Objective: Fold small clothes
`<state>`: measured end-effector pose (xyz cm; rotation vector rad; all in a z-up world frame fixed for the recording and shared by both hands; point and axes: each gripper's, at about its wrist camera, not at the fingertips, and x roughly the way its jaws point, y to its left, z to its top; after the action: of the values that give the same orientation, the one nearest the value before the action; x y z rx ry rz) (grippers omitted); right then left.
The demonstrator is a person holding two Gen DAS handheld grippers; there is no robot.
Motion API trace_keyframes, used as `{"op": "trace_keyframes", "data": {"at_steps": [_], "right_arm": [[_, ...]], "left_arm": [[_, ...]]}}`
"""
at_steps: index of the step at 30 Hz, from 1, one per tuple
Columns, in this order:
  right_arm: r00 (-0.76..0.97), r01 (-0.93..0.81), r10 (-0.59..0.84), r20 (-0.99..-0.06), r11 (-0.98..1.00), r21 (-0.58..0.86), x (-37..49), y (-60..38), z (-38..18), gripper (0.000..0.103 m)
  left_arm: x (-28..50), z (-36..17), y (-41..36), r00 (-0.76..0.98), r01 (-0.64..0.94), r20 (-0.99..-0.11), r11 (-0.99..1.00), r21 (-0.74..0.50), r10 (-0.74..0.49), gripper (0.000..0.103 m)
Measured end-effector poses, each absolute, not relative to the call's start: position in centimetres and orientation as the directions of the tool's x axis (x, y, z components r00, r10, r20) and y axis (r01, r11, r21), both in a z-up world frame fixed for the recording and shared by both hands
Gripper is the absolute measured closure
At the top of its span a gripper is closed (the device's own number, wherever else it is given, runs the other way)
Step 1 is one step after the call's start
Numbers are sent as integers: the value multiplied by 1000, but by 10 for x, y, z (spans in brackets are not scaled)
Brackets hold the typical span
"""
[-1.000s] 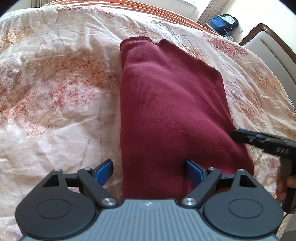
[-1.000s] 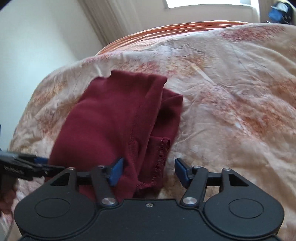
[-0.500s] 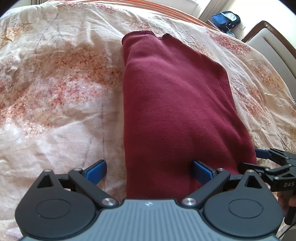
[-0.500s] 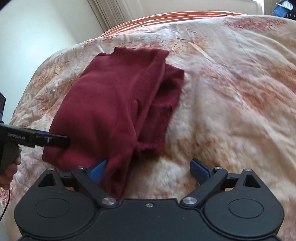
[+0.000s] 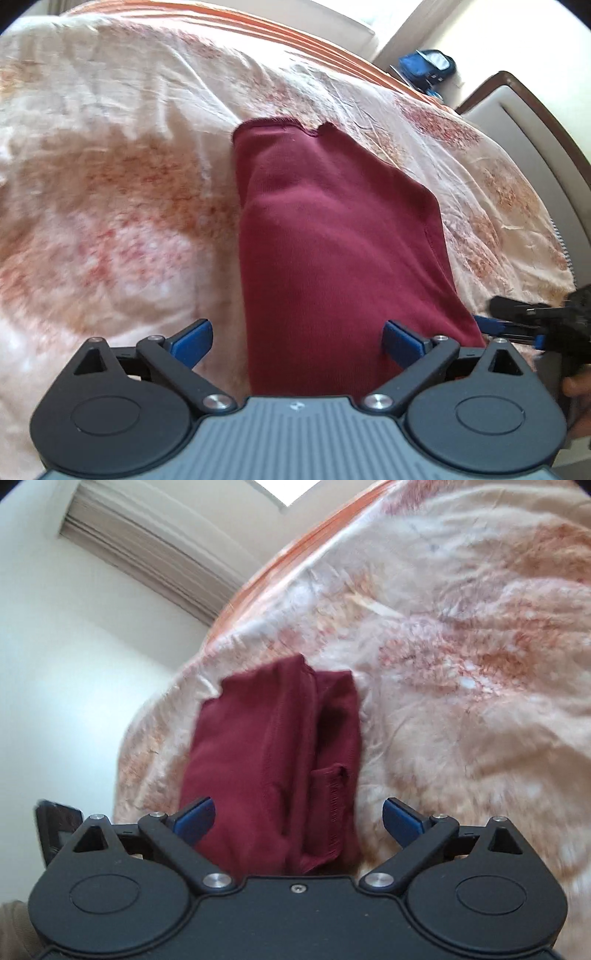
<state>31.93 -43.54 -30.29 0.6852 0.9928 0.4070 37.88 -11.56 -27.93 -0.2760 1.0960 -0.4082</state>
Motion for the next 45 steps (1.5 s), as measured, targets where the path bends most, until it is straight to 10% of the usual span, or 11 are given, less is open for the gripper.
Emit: {"op": "trace_keyframes", "data": {"at_steps": [17,23,31,35,45], "right_arm": [[416,-48,757,-503,571,820,370,-419,-344,3],[408,-35,729,-550,615,788,368,-428,-349,42],[374,-45,724,-580,638,768,375,-413,-345,39],[370,-50,720,-588,647,761,377,-411,-345,66],[402,-45,693,-599,668,743,367,-400,-315,73]], "left_arm": [[426,-311,-123,324,170,-719,786,-595,-615,4],[449,-318,-127,262,194,-740,785,-589,-619,20],[449,-312,-117,239,203,-740,778,-595,-629,41],[449,-313,-116,239,175,-738,776,-606,-631,54],[435,-270,-123,269,235,-762,807,-541,-589,68]]}}
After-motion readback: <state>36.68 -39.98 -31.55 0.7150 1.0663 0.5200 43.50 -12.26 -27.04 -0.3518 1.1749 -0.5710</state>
